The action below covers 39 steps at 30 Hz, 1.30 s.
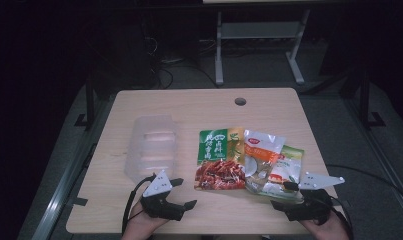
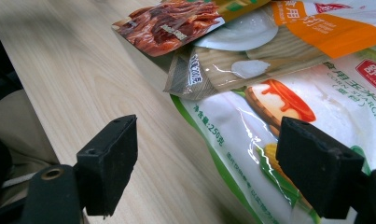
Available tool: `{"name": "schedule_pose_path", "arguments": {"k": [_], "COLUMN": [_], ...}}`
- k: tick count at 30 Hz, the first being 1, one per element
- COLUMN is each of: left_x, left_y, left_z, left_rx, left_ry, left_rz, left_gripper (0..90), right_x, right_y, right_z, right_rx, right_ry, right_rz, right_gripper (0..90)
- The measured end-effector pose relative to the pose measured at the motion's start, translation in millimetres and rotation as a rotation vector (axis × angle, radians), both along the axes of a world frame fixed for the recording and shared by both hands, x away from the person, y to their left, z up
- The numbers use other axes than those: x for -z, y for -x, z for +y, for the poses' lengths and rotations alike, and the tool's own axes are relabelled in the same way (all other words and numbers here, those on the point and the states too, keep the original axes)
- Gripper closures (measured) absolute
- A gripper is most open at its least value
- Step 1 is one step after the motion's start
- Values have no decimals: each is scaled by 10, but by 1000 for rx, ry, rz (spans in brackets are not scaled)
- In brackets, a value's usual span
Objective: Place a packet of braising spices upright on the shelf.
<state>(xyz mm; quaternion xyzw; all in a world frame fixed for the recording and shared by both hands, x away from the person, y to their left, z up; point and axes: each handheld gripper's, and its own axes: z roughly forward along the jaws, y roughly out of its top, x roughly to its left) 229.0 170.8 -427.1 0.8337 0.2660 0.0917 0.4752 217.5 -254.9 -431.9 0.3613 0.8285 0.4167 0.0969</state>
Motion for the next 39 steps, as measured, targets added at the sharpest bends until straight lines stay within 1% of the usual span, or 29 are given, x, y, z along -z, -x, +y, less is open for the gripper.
{"name": "schedule_pose_path", "arguments": {"k": [6,9,11,13,16,17,20,22,24,25,26,28,30,32,33,34,35,36,37,38,39], "left_x": [-1,-4,-4,-32,-58,-66,-93,-112,-119,-131,-132,-127,-123,-112,-112,-100,-100,-75,-75,-43,-43], "left_y": [6,4,4,-11,-42,-61,-144,-191,-205,-244,-268,-303,-334,-370,-370,-406,-406,-439,-439,-472,-472], "left_z": [-9,-15,-27,-71,-111,-124,-202,-260,-287,-347,-376,-440,-482,-514,-514,-531,-531,-550,-550,-562,-562], "left_rx": [-3,-4,-6,-2,-3,-2,0,16,19,19,19,10,3,-10,-10,-10,-10,-22,-22,-31,-31], "left_ry": [-1,-5,-6,-9,-6,-8,-19,-37,-37,-46,-51,-50,-58,-54,-54,-66,-66,-68,-68,-82,-82], "left_rz": [-6,-6,-2,-16,-14,-17,-10,-18,-18,-17,-18,-13,-13,-5,-5,-6,-6,-4,-4,5,5], "left_gripper": [197,204,211,225,245,245,271,305,327,339,345,363,379,395,400,403,404,413,422,431,437], "right_x": [-1,-8,-15,-40,-114,-114,-200,-307,-332,-404,-432,-496,-557,-613,-613,-672,-687,-708,-708,-746,-746], "right_y": [-17,-23,-28,-39,-83,-83,-146,-212,-235,-322,-352,-439,-541,-638,-638,-756,-797,-852,-852,-965,-965], "right_z": [13,29,49,89,143,143,201,270,286,340,362,420,472,528,528,584,604,627,627,680,680], "right_rx": [2,2,-2,-3,-9,-9,-22,-41,-44,-51,-51,-61,-76,-73,-73,-76,-74,-75,-75,-79,-79], "right_ry": [-8,-4,-11,-3,-15,-15,-25,-12,-11,-5,-5,1,16,23,23,30,29,37,37,42,42], "right_rz": [-7,4,2,4,7,7,9,-1,-2,9,15,15,7,28,28,41,45,47,47,55,55], "right_gripper": [197,192,189,185,182,182,172,174,172,161,162,161,160,159,159,160,160,159,159,160,160]}}
